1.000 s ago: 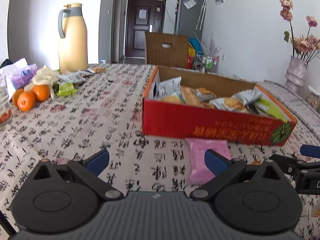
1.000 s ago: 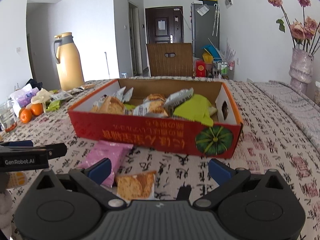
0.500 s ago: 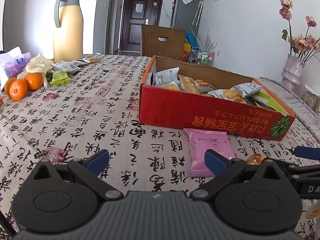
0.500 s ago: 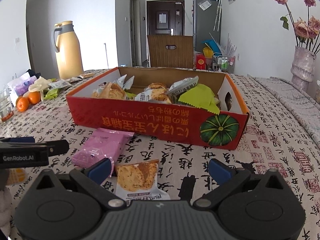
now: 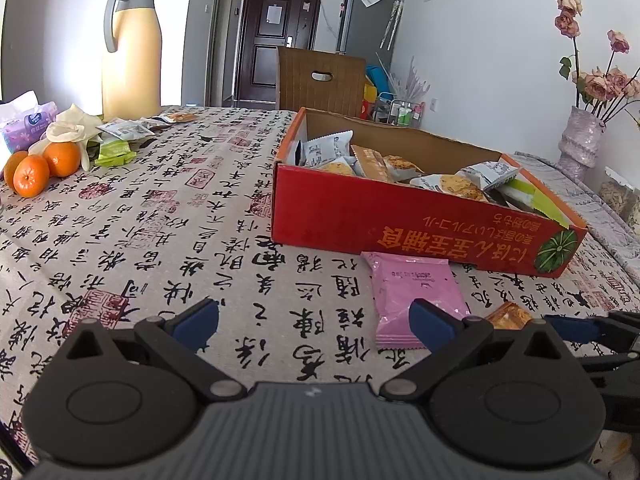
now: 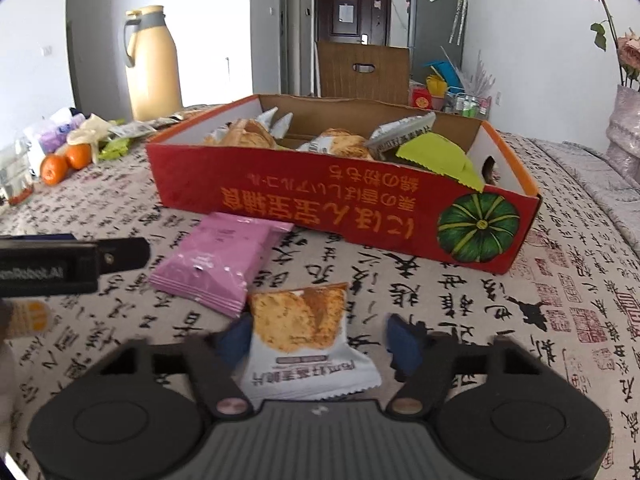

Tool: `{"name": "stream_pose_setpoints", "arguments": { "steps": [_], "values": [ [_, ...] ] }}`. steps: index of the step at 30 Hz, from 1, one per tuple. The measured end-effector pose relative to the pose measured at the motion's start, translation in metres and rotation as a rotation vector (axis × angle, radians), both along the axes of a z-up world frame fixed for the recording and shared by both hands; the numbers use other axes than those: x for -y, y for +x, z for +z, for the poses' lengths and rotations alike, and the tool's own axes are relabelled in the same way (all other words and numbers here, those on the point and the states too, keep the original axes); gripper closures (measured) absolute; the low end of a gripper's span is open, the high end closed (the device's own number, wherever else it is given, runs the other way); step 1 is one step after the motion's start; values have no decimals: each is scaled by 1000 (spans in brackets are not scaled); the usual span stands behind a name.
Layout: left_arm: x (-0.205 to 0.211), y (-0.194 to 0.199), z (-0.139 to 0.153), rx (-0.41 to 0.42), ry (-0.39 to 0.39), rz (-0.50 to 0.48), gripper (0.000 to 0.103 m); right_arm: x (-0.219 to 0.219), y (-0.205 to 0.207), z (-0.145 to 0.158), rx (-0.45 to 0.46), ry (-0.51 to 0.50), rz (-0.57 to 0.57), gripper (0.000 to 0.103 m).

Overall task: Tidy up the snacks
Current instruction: 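Grasp a white-labelled cookie pack with the right tool, then grasp the pink packet with the left tool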

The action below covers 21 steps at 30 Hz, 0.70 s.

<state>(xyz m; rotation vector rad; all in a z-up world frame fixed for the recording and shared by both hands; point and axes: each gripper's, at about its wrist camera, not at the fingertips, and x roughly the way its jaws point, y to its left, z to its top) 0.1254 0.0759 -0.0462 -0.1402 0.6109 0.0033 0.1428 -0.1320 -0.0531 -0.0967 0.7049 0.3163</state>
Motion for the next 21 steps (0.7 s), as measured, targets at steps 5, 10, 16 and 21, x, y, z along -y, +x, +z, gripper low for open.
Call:
{"name": "stream_pose_setpoints", "arguments": {
  "steps": [5, 10, 16, 21],
  "values": [
    [1, 0, 0, 0, 4, 2, 0, 0, -2, 2, 7, 9, 10, 60],
    [4, 0, 2, -7, 22, 4, 0, 4, -3, 3, 11, 28, 8, 62],
    [10, 1, 10, -11, 41, -8, 0, 13, -5, 8, 31, 53, -7, 63],
    [24, 9, 18, -22, 52, -38, 0, 24, -6, 12, 49, 68, -33, 63]
  ]
}}
